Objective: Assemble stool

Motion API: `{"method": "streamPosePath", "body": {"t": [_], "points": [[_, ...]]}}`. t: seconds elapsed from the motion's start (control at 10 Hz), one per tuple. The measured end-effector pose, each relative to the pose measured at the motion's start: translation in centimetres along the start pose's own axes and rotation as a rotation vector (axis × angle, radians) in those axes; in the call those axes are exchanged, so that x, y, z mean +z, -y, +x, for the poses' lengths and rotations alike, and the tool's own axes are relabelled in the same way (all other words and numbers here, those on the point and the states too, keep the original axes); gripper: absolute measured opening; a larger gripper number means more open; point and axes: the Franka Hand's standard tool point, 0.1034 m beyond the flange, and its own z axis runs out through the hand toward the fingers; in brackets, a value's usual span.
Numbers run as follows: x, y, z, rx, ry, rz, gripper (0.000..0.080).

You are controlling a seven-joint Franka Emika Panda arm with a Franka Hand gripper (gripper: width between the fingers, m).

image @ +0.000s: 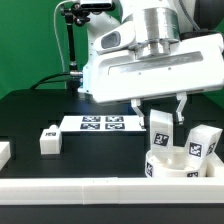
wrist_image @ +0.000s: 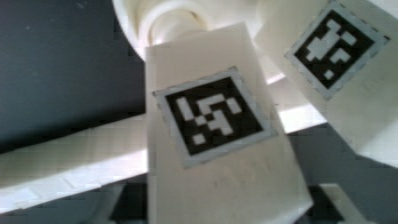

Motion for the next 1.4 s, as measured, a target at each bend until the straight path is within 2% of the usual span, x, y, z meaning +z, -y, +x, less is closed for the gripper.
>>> {"method": "streamPosePath", "body": {"t": [0.3, 0.7, 1.2, 1.3, 1.4], "points": [[0.0, -0.1, 0.0, -0.005, -0.016, -0.004, 0.0331], [-0.2, -1.2, -0.1, -0.021, -0.113, -0.026, 0.0331], [-0.2, -1.1, -0.3, -0.029, -0.156, -0.03, 0.0331], [-0.3, -1.1, -0.3, -0.029, -0.151, -0.029, 0.0483], [-0.6, -0.9, -0.1, -0.028, -0.144, -0.026, 0.0598]]}}
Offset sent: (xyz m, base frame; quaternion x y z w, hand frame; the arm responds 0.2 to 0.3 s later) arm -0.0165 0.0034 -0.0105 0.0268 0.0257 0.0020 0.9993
